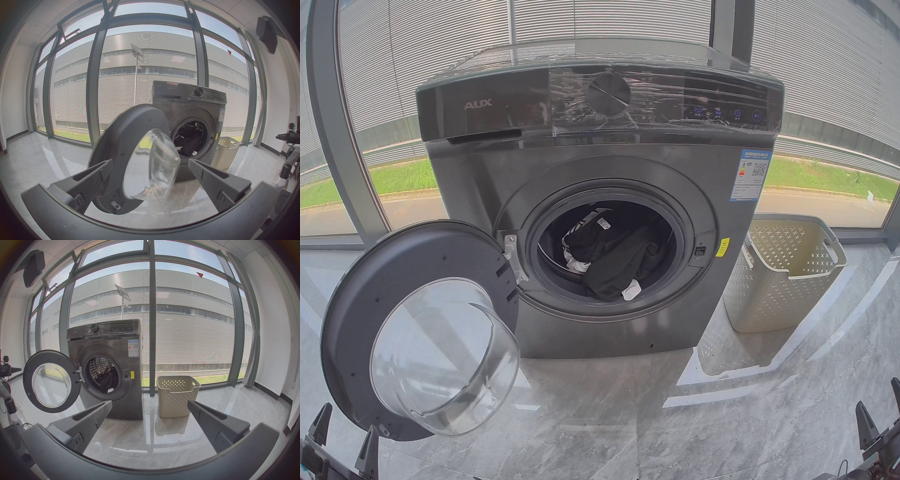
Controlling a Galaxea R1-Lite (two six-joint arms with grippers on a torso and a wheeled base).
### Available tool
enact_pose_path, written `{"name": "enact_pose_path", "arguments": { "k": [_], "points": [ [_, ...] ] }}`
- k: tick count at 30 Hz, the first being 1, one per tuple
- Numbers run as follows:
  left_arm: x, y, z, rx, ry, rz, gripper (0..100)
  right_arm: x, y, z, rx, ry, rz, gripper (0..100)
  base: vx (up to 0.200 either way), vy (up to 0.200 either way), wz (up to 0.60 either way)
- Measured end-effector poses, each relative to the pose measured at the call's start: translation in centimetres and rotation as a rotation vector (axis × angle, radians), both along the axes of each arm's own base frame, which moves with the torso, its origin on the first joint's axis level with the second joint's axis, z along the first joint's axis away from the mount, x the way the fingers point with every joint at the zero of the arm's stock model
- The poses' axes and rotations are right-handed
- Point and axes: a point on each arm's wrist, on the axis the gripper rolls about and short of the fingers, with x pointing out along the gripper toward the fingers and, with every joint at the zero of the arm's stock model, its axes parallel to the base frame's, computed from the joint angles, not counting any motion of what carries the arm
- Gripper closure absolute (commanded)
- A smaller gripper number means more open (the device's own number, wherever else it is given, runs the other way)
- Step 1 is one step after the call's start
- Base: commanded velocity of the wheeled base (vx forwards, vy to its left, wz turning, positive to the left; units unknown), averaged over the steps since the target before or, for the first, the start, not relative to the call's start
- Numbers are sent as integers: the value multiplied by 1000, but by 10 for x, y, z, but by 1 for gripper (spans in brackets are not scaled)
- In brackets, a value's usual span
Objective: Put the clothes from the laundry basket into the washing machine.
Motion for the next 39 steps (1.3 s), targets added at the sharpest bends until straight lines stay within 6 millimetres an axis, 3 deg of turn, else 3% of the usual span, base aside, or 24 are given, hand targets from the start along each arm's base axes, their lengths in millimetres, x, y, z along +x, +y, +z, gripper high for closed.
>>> {"name": "enact_pose_path", "arguments": {
  "k": [39],
  "points": [
    [0,0,1,0,-12,-2,0,0,0,0,0,0,0,0,-5,0,0]
  ]
}}
